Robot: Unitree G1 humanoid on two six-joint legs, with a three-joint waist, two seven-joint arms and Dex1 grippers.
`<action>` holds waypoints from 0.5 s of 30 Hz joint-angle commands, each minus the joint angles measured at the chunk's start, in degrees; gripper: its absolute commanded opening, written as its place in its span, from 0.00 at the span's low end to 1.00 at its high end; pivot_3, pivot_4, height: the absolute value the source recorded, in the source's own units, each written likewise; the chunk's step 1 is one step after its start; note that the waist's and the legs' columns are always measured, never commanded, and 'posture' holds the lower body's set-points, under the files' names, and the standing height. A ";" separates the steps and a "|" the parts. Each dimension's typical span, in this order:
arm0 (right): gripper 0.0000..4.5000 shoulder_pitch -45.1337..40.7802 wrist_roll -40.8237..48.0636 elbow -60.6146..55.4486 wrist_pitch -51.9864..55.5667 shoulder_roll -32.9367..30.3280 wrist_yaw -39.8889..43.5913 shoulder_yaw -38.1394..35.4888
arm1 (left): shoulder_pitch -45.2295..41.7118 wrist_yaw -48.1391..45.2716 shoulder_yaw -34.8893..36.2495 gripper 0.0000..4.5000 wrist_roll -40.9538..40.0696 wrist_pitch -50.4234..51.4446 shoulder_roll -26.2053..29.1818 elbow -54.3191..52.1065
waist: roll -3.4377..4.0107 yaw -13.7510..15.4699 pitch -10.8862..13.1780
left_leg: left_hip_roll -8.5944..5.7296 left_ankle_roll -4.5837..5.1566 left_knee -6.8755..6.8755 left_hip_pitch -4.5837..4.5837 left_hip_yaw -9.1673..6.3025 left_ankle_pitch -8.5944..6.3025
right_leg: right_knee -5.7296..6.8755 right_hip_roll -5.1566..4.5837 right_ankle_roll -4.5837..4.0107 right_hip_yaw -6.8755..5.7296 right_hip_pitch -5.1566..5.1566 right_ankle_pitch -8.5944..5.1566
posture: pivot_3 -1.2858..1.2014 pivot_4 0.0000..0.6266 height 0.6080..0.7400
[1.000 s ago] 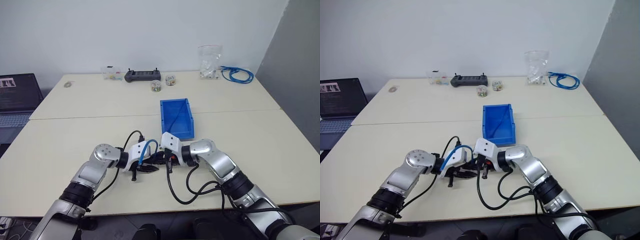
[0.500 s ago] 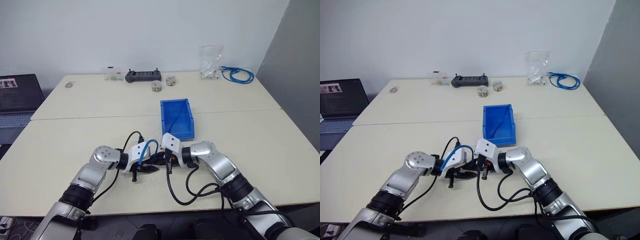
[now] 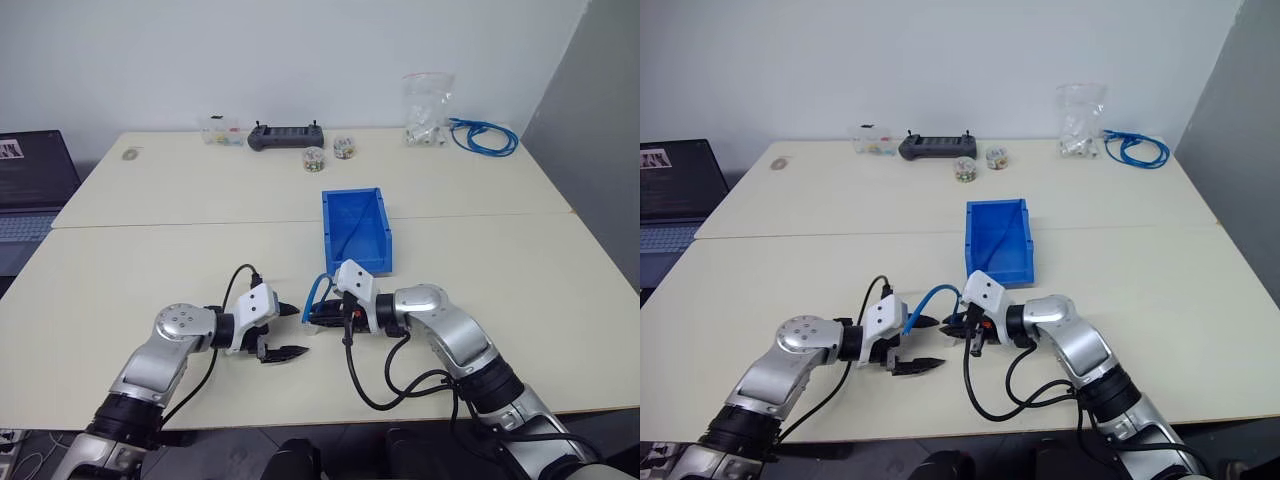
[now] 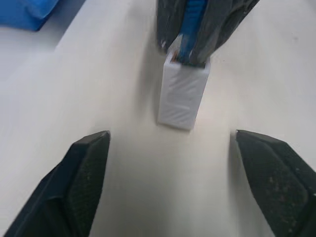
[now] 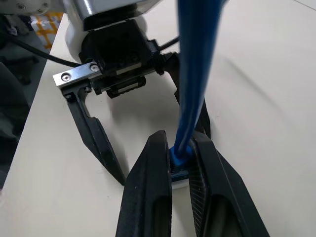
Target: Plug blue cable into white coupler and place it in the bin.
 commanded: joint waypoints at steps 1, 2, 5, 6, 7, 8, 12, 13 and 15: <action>0.04 -1.50 3.69 -4.02 4.86 -0.28 -1.96 -4.96 | 0.36 3.25 4.05 0.95 -2.18 3.38 1.09 -6.41 | -0.15 0.14 0.46 | 0.00 0.00 0.00 -0.04 0.00 0.00 | -0.01 -0.01 -0.01 -0.01 -0.03 0.02 | 0.52 0.24 1.00; 0.04 -1.93 4.90 -5.10 6.23 -0.35 -2.23 -6.24 | 0.47 4.16 4.74 0.95 -2.48 4.49 1.18 -7.99 | -0.23 0.23 0.66 | 0.00 0.00 -0.01 -0.07 -0.01 0.00 | -0.01 -0.01 -0.02 -0.03 -0.06 0.02 | 0.52 0.24 1.00; 0.04 -3.83 9.54 -8.37 11.42 -0.55 -4.60 -12.77 | -0.53 8.28 6.89 0.95 -3.20 8.28 0.83 -14.09 | -0.35 0.21 0.93 | -0.02 -0.03 -0.01 -0.28 -0.02 0.00 | -0.03 -0.04 -0.03 -0.04 -0.23 0.03 | 0.52 0.24 1.00; 0.04 -4.21 10.68 -8.92 12.65 -0.75 -5.21 -14.48 | -1.05 9.70 7.23 0.95 -3.34 9.50 0.47 -15.56 | -0.37 0.18 0.93 | -0.02 -0.06 0.00 -0.44 0.00 0.00 | -0.01 -0.04 -0.03 -0.03 -0.41 0.05 | 0.52 0.24 1.00; 0.04 -5.98 12.69 -9.11 15.13 -1.03 -6.69 -18.14 | -2.51 11.65 7.39 0.95 -3.70 12.31 -0.03 -17.85 | -0.37 0.19 0.93 | -0.03 -0.33 0.08 -0.77 0.00 0.16 | 0.04 -0.04 -0.07 -0.02 -0.75 0.15 | 0.52 0.24 1.00; 0.04 -8.22 14.39 -8.50 17.21 -1.28 -8.20 -21.66 | -3.87 13.22 7.15 0.95 -3.83 14.51 -0.47 -19.88 | -0.37 0.19 0.94 | -0.03 -0.39 0.15 -1.04 -0.02 0.19 | 0.05 -0.04 -0.09 -0.07 -0.97 0.18 | 0.52 0.24 1.00; 0.04 -18.22 17.07 -0.33 21.26 -2.69 -12.24 -28.87 | -8.15 17.21 5.63 0.95 -4.45 20.97 -2.06 -23.76 | -0.37 0.15 1.18 | -0.06 -0.44 0.27 -1.18 0.04 0.22 | 0.06 -0.05 -0.06 -0.03 -1.03 0.23 | 0.52 0.24 1.00; 0.04 -20.34 16.75 2.59 21.15 -3.25 -12.34 -28.88 | -9.25 17.85 5.19 0.95 -4.36 21.70 -2.44 -23.96 | -0.38 0.09 1.17 | -0.09 -0.44 0.32 -1.17 0.10 0.22 | 0.08 -0.06 -0.06 0.01 -1.02 0.24 | 0.52 0.24 1.00; 0.04 -24.19 15.43 8.79 19.90 -4.14 -12.00 -27.78 | -11.31 18.88 4.36 0.95 -4.27 22.81 -3.09 -23.92 | -0.39 -0.23 1.16 | -0.05 -0.43 0.31 -1.07 0.12 0.22 | 0.06 -0.04 -0.05 -0.01 -0.94 0.24 | 0.52 0.24 1.00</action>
